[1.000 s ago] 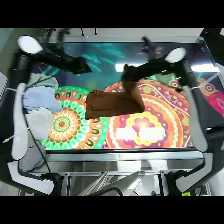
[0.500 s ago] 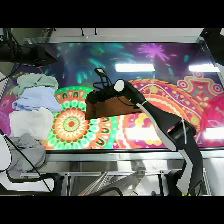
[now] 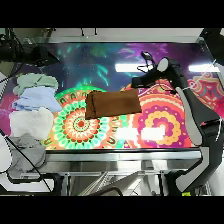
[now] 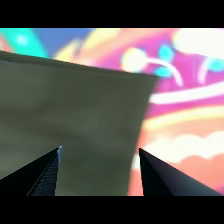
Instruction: Fold the shirts.
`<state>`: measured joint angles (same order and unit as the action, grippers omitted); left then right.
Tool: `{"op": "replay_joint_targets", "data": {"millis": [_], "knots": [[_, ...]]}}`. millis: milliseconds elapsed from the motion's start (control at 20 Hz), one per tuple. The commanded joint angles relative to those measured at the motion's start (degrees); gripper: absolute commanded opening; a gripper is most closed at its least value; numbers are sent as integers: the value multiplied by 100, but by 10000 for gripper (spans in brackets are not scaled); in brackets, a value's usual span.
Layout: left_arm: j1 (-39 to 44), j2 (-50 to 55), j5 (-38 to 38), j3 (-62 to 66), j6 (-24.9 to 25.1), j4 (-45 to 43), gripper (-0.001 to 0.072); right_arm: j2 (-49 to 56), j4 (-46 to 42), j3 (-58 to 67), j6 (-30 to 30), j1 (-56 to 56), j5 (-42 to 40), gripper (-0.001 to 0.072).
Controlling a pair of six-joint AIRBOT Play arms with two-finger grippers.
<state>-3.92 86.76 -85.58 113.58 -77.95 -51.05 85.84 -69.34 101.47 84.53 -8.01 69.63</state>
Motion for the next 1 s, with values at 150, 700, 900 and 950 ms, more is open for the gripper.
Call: {"op": "replay_joint_targets", "data": {"millis": [150, 700, 900, 950], "knots": [[33, -4, -42, 0, -4, 2, 14, 713, 837, -446, -667, 608, 372, 546], [33, -2, -39, -2, -9, 0, 14, 1045, 2500, -439, -1703, 621, 422, 540], [33, -2, -42, 0, -11, 0, 13, 1047, 2509, -442, -1862, 612, 511, 541], [33, -2, -39, -2, -11, 0, 14, 1058, 2509, -442, -1862, 599, 586, 541]]}}
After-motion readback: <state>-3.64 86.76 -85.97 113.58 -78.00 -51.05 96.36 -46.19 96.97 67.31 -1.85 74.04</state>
